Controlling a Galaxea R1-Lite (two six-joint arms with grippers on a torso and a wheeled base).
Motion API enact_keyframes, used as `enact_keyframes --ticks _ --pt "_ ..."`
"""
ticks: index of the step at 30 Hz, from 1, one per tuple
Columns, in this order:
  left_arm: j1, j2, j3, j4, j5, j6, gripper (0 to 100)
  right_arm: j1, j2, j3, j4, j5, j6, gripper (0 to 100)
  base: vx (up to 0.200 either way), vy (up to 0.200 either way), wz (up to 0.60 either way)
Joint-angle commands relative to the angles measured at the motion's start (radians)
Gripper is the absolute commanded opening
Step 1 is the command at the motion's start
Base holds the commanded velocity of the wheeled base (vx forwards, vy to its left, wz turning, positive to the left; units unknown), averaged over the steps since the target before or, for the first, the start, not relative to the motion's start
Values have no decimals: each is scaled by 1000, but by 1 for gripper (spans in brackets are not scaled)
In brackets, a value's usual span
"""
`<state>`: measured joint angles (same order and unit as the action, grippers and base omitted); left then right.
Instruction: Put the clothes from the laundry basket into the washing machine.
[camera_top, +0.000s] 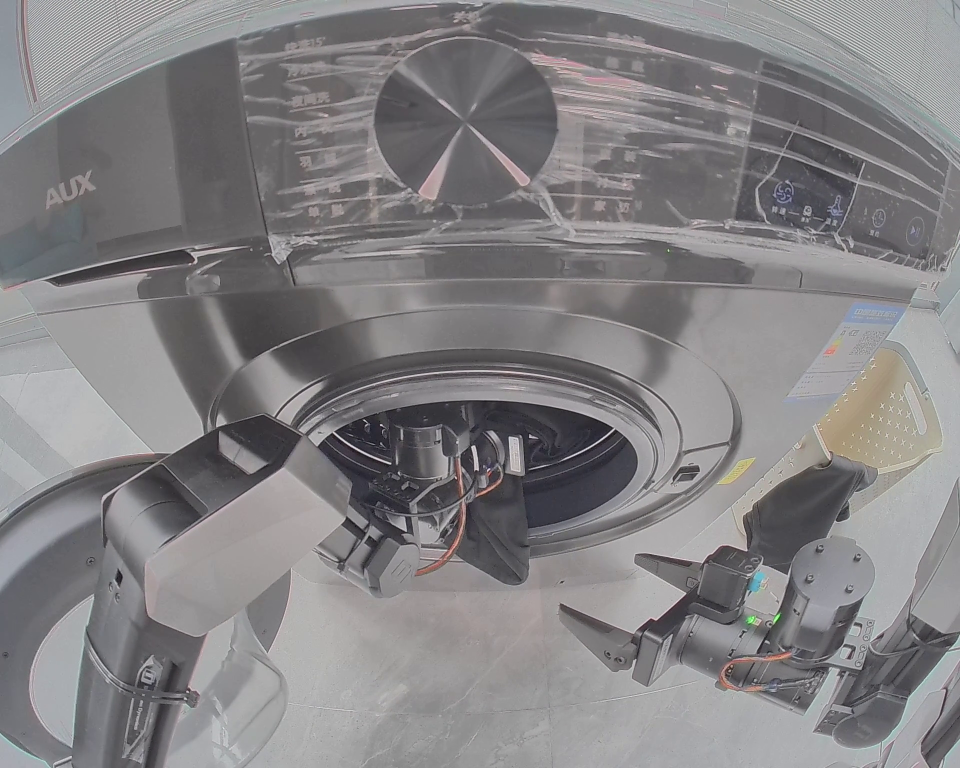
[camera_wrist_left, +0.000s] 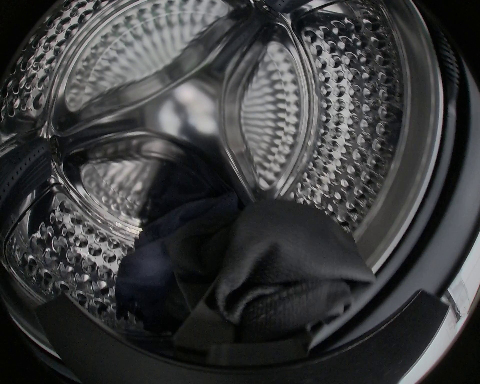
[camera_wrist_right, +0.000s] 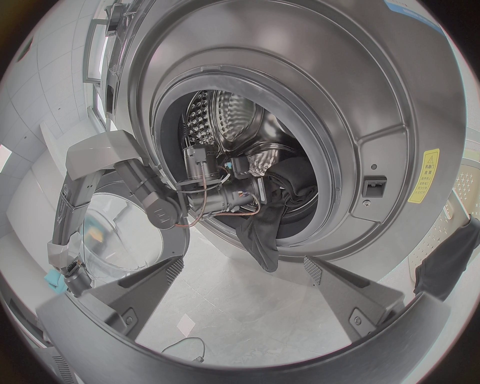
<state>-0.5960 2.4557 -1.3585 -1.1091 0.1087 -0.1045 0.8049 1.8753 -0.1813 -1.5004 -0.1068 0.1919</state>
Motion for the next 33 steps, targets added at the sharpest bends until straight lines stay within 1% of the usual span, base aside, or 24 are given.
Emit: enact_keyframes --ticks 1,4,9,13,17,18,23,24,25,27,30,33 --pt "22 108 -165 -15 62 -4 0 7 13 2 -1 1 0 100 0 0 0" --pt "44 150 -251 -31 94 -14 0 11 7 2 -1 -2 0 100 0 0 0" --pt "62 197 -376 -26 141 -18 0 10 10 2 -1 -2 0 100 0 0 0" --pt "64 195 -375 -26 146 -18 0 10 11 2 -1 -2 0 100 0 0 0" --pt "59 164 -320 -29 146 -18 0 10 11 2 -1 -2 1 100 0 0 0" --pt "51 143 -292 -28 146 -21 100 10 11 2 -1 -2 1 100 0 0 0" --pt "18 49 -163 -31 138 -18 100 10 11 2 -1 -2 1 100 0 0 0" --pt "18 49 -163 -31 138 -18 100 10 11 2 -1 -2 1 100 0 0 0" --pt "2 -3 -86 -24 132 -18 100 10 10 2 -1 -2 1 100 0 0 0" --pt "-11 -52 -8 -11 121 -17 100 10 10 2 -1 -2 1 100 0 0 0" --pt "-35 -96 93 -3 100 -18 100 10 10 2 -1 -2 1 100 0 0 0" --pt "-59 -126 188 -12 95 -18 100 10 8 2 -1 -4 0 100 0 0 0"
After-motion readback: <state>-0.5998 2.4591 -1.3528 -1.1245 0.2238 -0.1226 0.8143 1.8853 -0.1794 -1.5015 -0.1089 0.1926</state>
